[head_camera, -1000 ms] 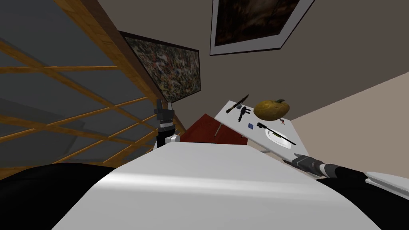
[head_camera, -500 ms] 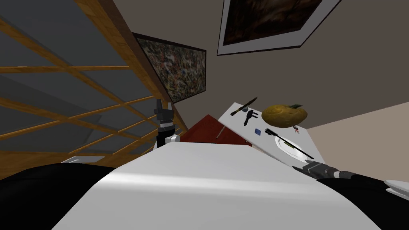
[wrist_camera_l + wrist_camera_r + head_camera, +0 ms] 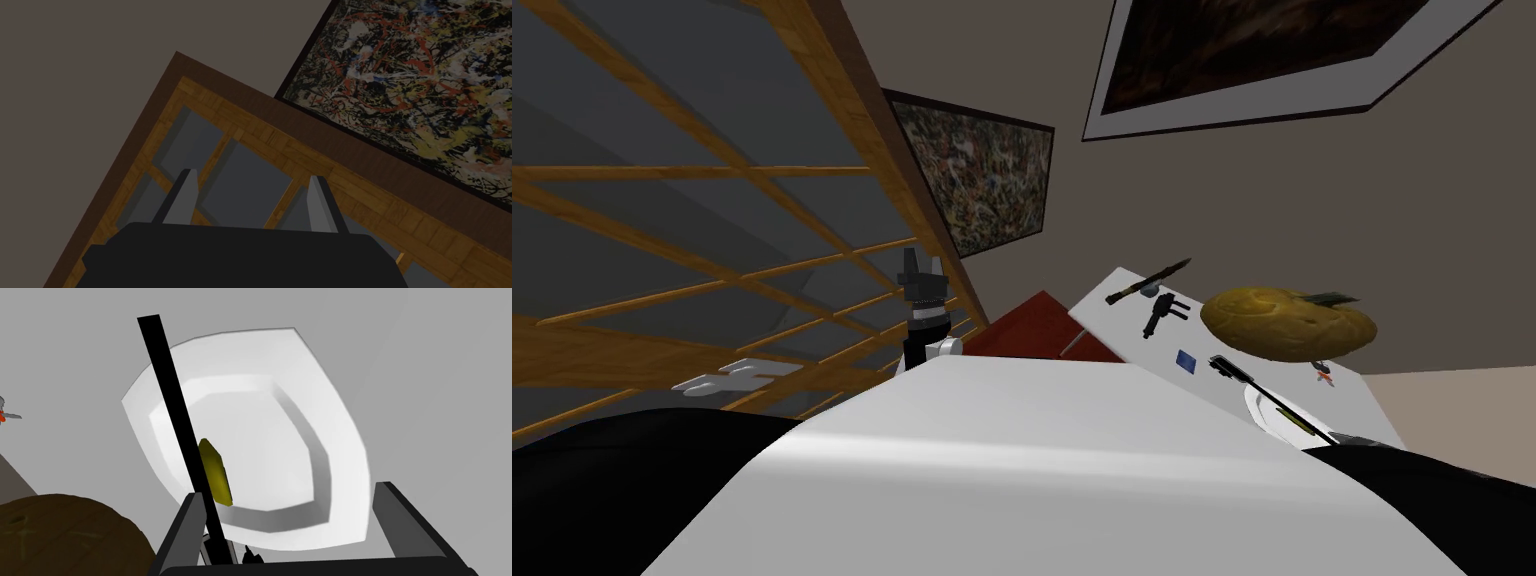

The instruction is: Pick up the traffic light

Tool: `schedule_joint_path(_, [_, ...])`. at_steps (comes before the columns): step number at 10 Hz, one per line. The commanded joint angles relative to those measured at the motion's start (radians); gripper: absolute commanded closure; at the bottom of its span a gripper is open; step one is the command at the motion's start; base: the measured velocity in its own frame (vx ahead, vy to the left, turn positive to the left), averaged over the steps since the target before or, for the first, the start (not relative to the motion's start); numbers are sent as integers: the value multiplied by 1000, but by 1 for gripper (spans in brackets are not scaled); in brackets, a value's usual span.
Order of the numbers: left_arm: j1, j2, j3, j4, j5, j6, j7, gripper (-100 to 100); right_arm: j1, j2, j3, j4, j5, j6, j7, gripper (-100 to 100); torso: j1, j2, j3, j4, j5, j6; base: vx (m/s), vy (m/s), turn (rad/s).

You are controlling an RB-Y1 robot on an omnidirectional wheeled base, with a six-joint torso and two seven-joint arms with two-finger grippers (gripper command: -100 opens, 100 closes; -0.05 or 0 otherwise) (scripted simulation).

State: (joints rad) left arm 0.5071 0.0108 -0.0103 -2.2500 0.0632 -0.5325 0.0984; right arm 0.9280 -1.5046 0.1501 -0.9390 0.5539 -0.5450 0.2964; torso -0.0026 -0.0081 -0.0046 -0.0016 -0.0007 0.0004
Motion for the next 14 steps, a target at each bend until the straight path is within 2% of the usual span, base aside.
schedule_joint_path(1, [0, 0, 0, 0, 0, 0, 0, 0, 28, -13, 17, 17, -7, 2, -5, -100, 0, 0, 0, 0, 0, 0, 164, -92, 262])
schedule_joint_path(4, [0, 0, 0, 0, 0, 0, 0, 0, 18, -10, 21, 23, -4, -2, -4, -100, 2, 4, 2, 1, 0, 1, 56, -37, 46])
schedule_joint_path(5, [0, 0, 0, 0, 0, 0, 0, 0, 19, -11, 20, 22, -5, -1, -4, 0, 3, 7, 4, 2, 1, 1, 0, 0, 0])
schedule_joint_path(6, [0, 0, 0, 0, 0, 0, 0, 0, 23, -11, 46, -6, -12, 37, -39, -100, 4, 8, 5, 2, 1, 1, -64, -24, 192])
schedule_joint_path(11, [0, 0, 0, 0, 0, 0, 0, 0, 31, -12, 108, -71, -28, 125, -121, -100, 2, 17, 10, 4, 0, 1, -109, -40, 177])
schedule_joint_path(12, [0, 0, 0, 0, 0, 0, 0, 0, 36, -12, 98, -70, -28, 118, -110, -100, 2, 15, 9, 4, 0, 1, -33, -17, 35])
schedule_joint_path(13, [0, 0, 0, 0, 0, 0, 0, 0, 36, -13, 99, -71, -28, 121, -114, 100, 2, 12, 7, 3, 0, 2, -7, -3, -7])
schedule_joint_path(14, [0, 0, 0, 0, 0, 0, 0, 0, 36, -12, 99, -71, -28, 121, -114, 100, 3, 10, 6, 3, 1, 2, -2, -9, 3])
